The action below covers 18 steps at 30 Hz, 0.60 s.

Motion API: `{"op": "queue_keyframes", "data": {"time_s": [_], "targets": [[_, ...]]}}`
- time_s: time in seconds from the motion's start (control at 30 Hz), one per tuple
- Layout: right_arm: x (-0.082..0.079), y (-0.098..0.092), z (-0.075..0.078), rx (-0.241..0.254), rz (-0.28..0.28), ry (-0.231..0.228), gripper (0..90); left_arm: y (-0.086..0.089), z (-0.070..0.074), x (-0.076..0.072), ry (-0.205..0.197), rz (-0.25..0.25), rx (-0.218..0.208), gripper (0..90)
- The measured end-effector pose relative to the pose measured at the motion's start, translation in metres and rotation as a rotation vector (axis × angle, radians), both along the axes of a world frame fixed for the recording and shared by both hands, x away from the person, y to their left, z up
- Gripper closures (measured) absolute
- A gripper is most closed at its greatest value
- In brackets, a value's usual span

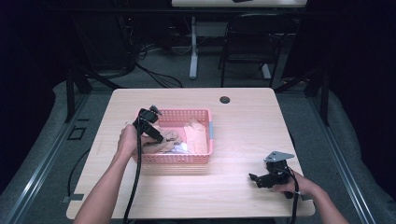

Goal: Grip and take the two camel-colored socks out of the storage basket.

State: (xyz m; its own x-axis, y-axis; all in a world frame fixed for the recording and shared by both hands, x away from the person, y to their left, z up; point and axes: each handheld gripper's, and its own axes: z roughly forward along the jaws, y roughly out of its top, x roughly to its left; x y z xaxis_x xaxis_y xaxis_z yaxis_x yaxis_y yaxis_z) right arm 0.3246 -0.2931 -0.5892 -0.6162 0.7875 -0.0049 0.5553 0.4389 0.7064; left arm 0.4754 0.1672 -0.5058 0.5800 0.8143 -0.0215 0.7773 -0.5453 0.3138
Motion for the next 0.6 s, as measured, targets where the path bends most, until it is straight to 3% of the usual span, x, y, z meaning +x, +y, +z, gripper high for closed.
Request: {"op": "queue_keyframes", "data": {"time_s": [0.1,0.27,0.47,0.6], "targets": [[0.000,0.000,0.000,0.000,0.000,0.001,0.0,0.002,-0.003,0.003,0.006,0.018,0.025,43.0],[0.000,0.000,0.000,0.000,0.000,0.001,0.0,0.004,-0.010,0.008,0.031,0.038,0.022,42.4],[0.000,0.000,0.000,0.000,0.001,0.000,0.0,-0.006,-0.018,0.010,0.075,0.005,0.017,41.7],[0.000,0.000,0.000,0.000,0.001,0.000,0.0,-0.010,-0.021,0.010,0.092,-0.011,0.023,50.0]]}}
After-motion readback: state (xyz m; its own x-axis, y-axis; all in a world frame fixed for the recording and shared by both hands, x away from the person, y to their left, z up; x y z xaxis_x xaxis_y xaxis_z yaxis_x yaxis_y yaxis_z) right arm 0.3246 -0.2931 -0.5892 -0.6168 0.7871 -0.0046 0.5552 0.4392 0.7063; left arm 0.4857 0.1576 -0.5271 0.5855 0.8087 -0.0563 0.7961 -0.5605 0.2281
